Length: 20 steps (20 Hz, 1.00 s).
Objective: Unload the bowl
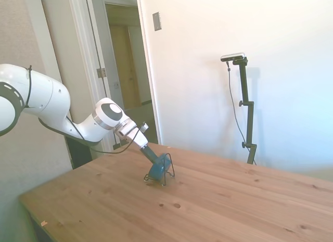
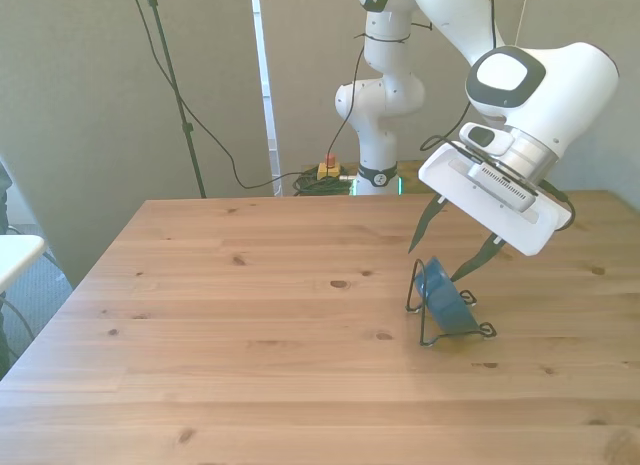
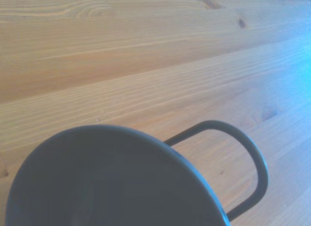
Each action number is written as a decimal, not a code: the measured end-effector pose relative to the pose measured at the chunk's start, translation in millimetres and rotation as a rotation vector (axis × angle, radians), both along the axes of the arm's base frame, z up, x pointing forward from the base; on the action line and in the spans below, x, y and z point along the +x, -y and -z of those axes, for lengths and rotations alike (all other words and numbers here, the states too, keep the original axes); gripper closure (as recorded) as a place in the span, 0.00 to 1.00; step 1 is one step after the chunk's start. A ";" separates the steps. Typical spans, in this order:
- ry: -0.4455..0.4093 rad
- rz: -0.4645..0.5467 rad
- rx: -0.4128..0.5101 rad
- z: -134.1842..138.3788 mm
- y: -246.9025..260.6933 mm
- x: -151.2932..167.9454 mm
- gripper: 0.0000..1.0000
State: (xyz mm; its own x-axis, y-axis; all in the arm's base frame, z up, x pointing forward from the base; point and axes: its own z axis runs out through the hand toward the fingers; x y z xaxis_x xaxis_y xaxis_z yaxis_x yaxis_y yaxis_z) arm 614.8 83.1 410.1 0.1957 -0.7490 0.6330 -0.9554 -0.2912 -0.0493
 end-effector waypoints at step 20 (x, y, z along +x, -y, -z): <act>-0.018 0.042 -0.039 7.7 -1.9 -2.1 1.00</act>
